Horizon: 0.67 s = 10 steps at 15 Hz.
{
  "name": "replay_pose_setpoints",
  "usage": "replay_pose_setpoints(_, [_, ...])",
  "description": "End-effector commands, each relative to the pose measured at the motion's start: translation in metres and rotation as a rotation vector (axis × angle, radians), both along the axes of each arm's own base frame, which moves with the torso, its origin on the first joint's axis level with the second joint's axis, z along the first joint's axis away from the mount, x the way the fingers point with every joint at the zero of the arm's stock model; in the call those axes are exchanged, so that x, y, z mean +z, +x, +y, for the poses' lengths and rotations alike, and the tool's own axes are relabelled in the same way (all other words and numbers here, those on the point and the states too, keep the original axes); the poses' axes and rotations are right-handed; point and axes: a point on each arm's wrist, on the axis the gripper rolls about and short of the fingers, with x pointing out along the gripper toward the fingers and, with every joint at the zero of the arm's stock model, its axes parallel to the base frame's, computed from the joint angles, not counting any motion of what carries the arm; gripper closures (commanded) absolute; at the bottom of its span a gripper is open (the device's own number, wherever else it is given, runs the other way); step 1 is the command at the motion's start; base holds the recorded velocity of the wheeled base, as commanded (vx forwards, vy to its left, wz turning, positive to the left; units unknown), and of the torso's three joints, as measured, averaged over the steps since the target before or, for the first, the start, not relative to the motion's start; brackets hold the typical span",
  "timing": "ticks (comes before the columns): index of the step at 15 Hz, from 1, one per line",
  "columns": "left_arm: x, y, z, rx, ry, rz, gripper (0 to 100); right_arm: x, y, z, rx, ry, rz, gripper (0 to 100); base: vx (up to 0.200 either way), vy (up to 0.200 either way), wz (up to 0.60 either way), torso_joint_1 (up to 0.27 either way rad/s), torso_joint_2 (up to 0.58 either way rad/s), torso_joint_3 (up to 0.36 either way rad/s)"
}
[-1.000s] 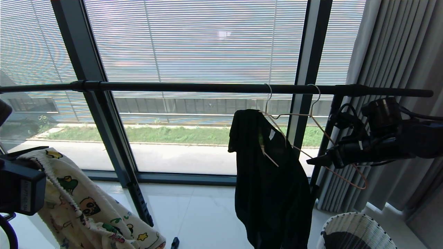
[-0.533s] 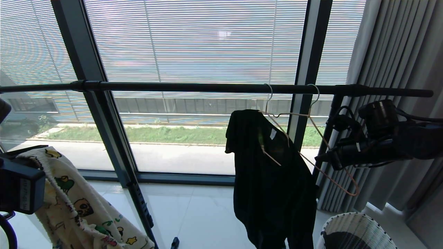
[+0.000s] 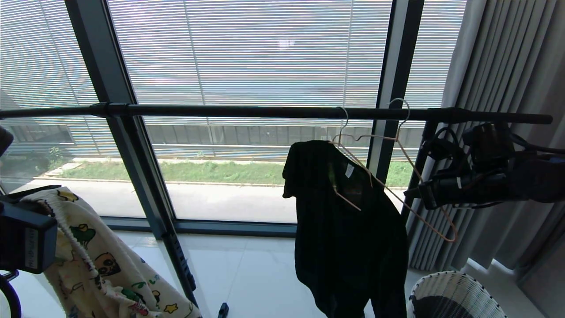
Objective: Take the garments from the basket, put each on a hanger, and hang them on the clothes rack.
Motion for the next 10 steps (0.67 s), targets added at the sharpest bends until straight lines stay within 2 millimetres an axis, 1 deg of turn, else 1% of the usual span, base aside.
replay_pose_setpoints(1, [0.0, -0.001, 0.001, 0.002, -0.002, -0.004, 100, 0.012, -0.005, -0.001, -0.034, 0.01, -0.043, 100, 0.0, 0.0, 0.0, 0.0, 0.0, 0.0])
replay_pose_setpoints(3, [0.001, -0.002, 0.002, 0.002, -0.006, -0.009, 100, 0.019, -0.01, -0.003, -0.064, 0.015, -0.078, 100, 0.0, 0.0, 0.0, 0.0, 0.0, 0.0])
replay_pose_setpoints(5, [0.0, -0.003, 0.003, 0.002, -0.007, -0.01, 100, 0.027, -0.021, -0.006, -0.086, 0.025, -0.099, 100, 0.0, 0.0, 0.0, 0.0, 0.0, 0.0])
replay_pose_setpoints(7, [0.0, -0.003, 0.002, 0.004, -0.005, -0.008, 100, 0.033, -0.035, -0.009, -0.097, 0.029, -0.113, 100, 0.0, 0.0, 0.0, 0.0, 0.0, 0.0])
replay_pose_setpoints(10, [0.001, -0.003, 0.002, 0.004, -0.006, -0.009, 100, 0.04, -0.063, -0.017, -0.153, 0.019, -0.133, 100, 0.0, 0.0, 0.0, 0.0, 0.0, 0.0])
